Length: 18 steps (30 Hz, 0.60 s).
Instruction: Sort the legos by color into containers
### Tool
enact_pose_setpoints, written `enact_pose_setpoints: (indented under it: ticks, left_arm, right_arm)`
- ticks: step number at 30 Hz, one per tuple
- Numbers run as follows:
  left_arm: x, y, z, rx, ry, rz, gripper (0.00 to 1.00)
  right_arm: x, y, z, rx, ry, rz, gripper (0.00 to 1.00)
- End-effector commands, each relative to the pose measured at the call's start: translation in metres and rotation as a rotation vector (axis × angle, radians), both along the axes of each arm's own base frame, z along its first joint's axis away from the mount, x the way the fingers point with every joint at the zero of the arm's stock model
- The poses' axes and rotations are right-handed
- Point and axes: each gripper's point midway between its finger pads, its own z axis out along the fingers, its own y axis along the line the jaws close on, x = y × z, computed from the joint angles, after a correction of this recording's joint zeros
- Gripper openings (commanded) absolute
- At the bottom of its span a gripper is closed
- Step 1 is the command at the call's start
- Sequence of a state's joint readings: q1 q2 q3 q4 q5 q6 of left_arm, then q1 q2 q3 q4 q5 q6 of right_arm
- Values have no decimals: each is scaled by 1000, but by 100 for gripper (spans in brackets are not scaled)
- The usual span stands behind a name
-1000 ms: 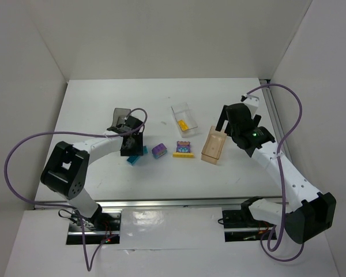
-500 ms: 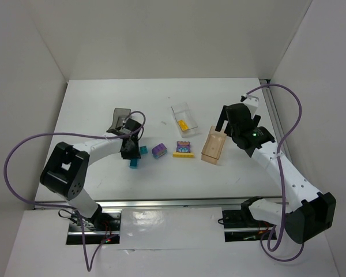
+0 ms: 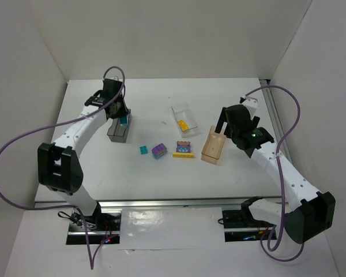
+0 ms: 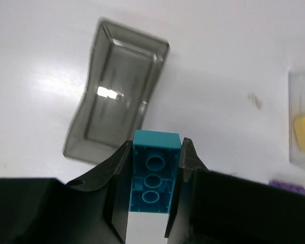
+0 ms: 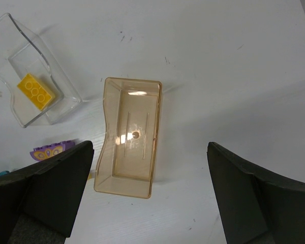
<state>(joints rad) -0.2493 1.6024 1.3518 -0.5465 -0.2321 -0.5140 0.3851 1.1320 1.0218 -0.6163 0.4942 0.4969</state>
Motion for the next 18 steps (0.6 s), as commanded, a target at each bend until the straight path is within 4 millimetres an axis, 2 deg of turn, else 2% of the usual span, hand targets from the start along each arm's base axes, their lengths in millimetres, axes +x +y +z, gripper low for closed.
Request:
enact_pose_setpoints:
  ticks: [1, 2, 4, 5, 6, 7, 9, 11, 12, 13, 15, 16, 17, 18]
  left_arm:
    - [24, 30, -9, 98, 44, 25, 4]
    - [32, 33, -25, 105, 80, 33, 4]
    - [47, 40, -25, 118, 86, 48, 9]
    - [50, 45, -40, 125, 125, 58, 11]
    - [59, 51, -38, 122, 115, 74, 18]
    - [63, 46, -40, 104, 119, 60, 39]
    - [75, 45, -45, 94, 121, 33, 63]
    - [76, 41, -42, 81, 130, 11, 74]
    - [75, 37, -42, 82, 130, 1, 76]
    - [77, 37, -32, 79, 108, 2, 76]
    - [66, 28, -11, 99, 75, -21, 74]
    - [54, 16, -12, 102, 83, -51, 74]
    - [46, 13, -8, 108, 76, -59, 72]
    - [34, 2, 10, 52, 41, -68, 70]
  right_arm:
    - [3, 0, 3, 10, -19, -4, 100]
    - [3, 0, 3, 10, -19, -4, 100]
    - [3, 0, 3, 10, -19, -4, 100]
    - [3, 0, 3, 10, -19, -4, 100]
    - [3, 0, 3, 10, -19, -4, 100]
    - [3, 0, 3, 10, -19, -4, 100]
    - [2, -1, -1, 3, -2, -4, 100]
    - [2, -1, -1, 3, -2, -4, 100]
    - [2, 0, -1, 10, -3, -9, 100]
    - [2, 0, -1, 10, -3, -9, 100]
    - [2, 0, -1, 10, -3, -9, 100]
    - [2, 0, -1, 10, -3, -9, 100]
    - [2, 1, -1, 16, -1, -2, 100]
    - [2, 1, -1, 16, -1, -2, 100]
